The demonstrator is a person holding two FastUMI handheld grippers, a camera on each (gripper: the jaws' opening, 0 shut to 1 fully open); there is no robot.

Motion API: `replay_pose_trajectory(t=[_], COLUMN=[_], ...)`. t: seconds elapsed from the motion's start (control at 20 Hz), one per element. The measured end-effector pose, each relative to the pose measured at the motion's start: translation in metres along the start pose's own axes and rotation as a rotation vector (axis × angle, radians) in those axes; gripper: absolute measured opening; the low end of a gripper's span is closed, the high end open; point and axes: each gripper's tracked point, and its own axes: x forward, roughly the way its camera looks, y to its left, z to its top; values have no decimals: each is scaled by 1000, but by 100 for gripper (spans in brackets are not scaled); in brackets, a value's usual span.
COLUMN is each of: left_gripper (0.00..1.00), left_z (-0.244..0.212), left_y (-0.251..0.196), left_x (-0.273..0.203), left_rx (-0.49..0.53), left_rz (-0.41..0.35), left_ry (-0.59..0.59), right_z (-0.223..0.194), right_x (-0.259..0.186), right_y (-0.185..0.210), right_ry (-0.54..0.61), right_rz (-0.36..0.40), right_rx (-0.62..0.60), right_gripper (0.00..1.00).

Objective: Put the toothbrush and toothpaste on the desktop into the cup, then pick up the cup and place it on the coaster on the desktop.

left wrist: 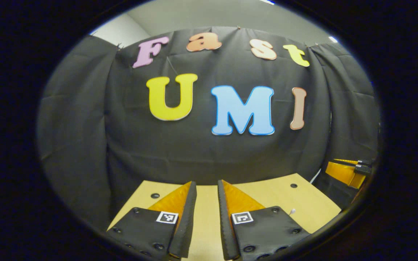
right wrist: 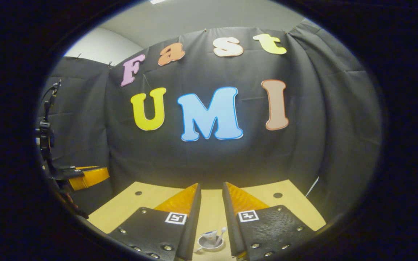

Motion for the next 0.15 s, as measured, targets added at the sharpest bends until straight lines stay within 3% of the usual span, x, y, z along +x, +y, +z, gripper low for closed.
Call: replay_pose_trajectory(t=[0.15], left_gripper=[31], left_z=[27], left_y=[-13], left_x=[-15], left_rx=[13], left_rz=[-33], left_ry=[-82], right_z=[18], right_x=[-5], right_y=[-6], right_ry=[-52], right_rz=[-41], right_rx=[23], right_gripper=[37])
